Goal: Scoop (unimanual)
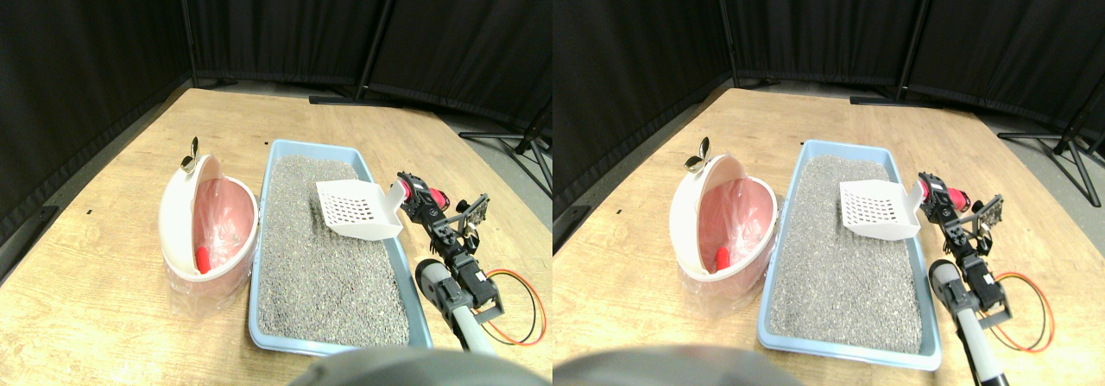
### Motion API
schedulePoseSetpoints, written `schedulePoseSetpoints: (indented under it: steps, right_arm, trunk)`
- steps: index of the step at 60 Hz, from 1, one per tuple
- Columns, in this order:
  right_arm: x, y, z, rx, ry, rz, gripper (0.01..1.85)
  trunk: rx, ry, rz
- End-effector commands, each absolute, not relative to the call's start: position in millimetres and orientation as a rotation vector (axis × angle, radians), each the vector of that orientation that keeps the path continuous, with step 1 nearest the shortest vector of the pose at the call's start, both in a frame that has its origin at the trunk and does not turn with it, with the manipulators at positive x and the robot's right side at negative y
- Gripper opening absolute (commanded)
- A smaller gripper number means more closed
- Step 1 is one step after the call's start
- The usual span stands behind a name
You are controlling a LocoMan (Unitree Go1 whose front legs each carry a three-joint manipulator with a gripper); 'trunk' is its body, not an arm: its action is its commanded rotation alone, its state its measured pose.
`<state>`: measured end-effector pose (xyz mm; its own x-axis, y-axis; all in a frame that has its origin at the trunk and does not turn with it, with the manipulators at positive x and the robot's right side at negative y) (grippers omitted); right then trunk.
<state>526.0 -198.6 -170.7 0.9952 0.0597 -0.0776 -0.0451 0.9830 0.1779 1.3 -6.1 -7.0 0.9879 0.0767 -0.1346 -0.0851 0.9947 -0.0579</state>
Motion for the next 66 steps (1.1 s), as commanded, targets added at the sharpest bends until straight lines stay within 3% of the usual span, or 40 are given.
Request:
schedulePoseSetpoints:
  steps: [1,19,33,39,42,43,46,48,51,66]
  right_arm:
    - [527,-200,-170,0.195,0.042,0.056,0.05]
    - [525,-202,-179,0.198,0.108,0.065,0.05]
    - [517,-208,-191,0.209,0.337,-0.021,0.05]
    - [514,-209,-193,0.199,0.389,-0.019,0.05]
    - [512,-210,-195,0.197,0.418,-0.006,0.36]
    - [512,-210,-195,0.197,0.418,-0.006,0.36]
    - [508,-208,-193,0.194,0.462,-0.022,0.94]
    - [507,-208,-193,0.196,0.467,-0.021,0.99]
    - [505,-208,-191,0.215,0.485,-0.015,1.31]
    - [500,-212,-188,0.294,0.510,-0.025,1.61]
  trunk:
    - [-0.092,0.121,0.086]
    - [-0.108,0.122,0.110]
    - [-0.116,0.123,0.127]
    - [-0.115,0.123,0.128]
    - [-0.115,0.123,0.127]
    - [-0.115,0.123,0.127]
    - [-0.115,0.122,0.126]
    - [-0.115,0.122,0.125]
    - [-0.117,0.122,0.125]
    - [-0.117,0.122,0.124]
